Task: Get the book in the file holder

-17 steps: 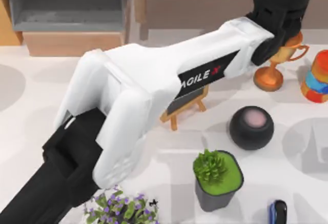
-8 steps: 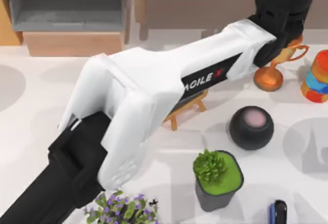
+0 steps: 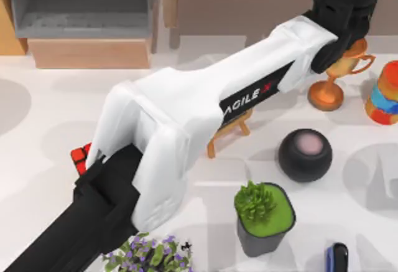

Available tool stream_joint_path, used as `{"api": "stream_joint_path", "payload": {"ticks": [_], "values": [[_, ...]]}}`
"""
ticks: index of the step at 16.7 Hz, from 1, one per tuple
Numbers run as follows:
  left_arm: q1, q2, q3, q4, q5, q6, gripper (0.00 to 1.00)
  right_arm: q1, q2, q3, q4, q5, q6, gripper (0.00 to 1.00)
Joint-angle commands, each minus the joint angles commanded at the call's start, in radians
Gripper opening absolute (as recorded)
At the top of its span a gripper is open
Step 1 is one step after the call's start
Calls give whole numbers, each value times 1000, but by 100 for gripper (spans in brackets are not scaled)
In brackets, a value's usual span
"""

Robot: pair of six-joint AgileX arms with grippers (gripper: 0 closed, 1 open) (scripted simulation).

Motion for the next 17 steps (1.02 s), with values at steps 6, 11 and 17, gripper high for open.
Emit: {"api": "stream_joint_path", "payload": {"ticks": [6, 11, 17], "values": [[3, 13, 27, -15, 3, 0, 100, 0, 0, 0, 0, 0, 0, 100], [3, 13, 27, -15, 3, 0, 62, 0, 0, 0, 0, 0, 0, 100], [3, 13, 27, -15, 3, 0, 17, 0, 0, 0, 0, 0, 0, 100]]}}
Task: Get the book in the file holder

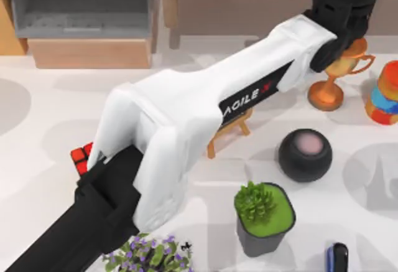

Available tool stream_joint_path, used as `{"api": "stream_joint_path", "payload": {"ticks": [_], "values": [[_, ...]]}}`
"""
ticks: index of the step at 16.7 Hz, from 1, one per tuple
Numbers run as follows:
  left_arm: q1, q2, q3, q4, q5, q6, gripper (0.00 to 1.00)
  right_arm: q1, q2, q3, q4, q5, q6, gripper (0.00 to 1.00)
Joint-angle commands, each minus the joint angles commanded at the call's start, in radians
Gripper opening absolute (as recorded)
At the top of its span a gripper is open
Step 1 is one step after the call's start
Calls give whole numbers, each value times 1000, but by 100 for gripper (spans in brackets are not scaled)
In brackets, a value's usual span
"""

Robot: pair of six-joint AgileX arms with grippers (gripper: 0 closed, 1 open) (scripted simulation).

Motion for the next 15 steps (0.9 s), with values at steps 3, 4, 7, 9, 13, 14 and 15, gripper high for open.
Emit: {"api": "stream_joint_path", "payload": {"ticks": [3, 4, 7, 9, 13, 14, 15], "values": [[0, 0, 0, 0, 0, 0, 0, 0, 0, 0, 0, 0, 0, 100], [0, 0, 0, 0, 0, 0, 0, 0, 0, 0, 0, 0, 0, 100], [0, 0, 0, 0, 0, 0, 0, 0, 0, 0, 0, 0, 0, 100], [0, 0, 0, 0, 0, 0, 0, 0, 0, 0, 0, 0, 0, 100], [-6, 2, 16, -10, 0, 1, 0, 0, 0, 0, 0, 0, 0, 100], [-6, 7, 34, -22, 0, 1, 0, 0, 0, 0, 0, 0, 0, 100], [-6, 12, 55, -38, 0, 1, 0, 0, 0, 0, 0, 0, 0, 100]]}}
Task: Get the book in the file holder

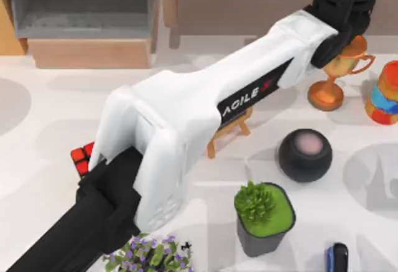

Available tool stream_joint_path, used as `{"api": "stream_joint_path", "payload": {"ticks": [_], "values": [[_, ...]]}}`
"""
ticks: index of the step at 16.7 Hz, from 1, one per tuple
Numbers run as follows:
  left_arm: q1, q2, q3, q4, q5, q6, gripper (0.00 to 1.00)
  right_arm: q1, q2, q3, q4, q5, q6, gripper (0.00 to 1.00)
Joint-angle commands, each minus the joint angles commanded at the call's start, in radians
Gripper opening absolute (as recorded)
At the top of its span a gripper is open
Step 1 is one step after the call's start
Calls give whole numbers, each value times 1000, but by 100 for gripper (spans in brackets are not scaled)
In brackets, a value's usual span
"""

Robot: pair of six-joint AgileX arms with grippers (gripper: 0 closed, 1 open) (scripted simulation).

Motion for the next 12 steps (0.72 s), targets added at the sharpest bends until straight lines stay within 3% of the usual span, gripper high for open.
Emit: {"api": "stream_joint_path", "payload": {"ticks": [5, 12], "values": [[1, 25, 81, -61, -1, -1, 0, 0, 0, 0, 0, 0, 0, 100], [3, -13, 24, -54, 30, 46, 0, 0, 0, 0, 0, 0, 0, 100]]}}
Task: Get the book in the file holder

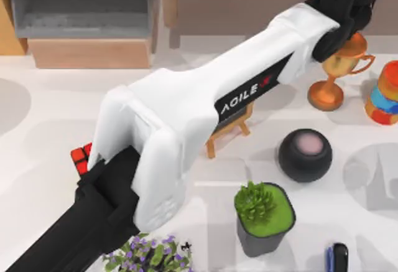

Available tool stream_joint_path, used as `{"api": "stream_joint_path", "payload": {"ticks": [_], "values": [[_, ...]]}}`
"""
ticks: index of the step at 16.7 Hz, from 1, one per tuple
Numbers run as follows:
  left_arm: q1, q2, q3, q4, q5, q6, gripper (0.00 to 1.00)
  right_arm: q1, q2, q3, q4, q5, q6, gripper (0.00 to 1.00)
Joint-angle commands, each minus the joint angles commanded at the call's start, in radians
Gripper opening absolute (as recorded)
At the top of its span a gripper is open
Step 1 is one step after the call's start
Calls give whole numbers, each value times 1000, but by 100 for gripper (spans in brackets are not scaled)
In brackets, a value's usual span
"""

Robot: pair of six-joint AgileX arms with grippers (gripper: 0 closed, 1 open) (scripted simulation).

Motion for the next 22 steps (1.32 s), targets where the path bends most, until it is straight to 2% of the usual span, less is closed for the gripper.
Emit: {"api": "stream_joint_path", "payload": {"ticks": [6, 15, 22], "values": [[8, -237, -355, 23, 172, 271, 0, 0, 0, 0, 0, 0, 0, 100], [44, -859, -1204, 97, 455, 804, 0, 0, 0, 0, 0, 0, 0, 100], [177, -1248, -1812, 232, 575, 1138, 0, 0, 0, 0, 0, 0, 0, 100]]}}
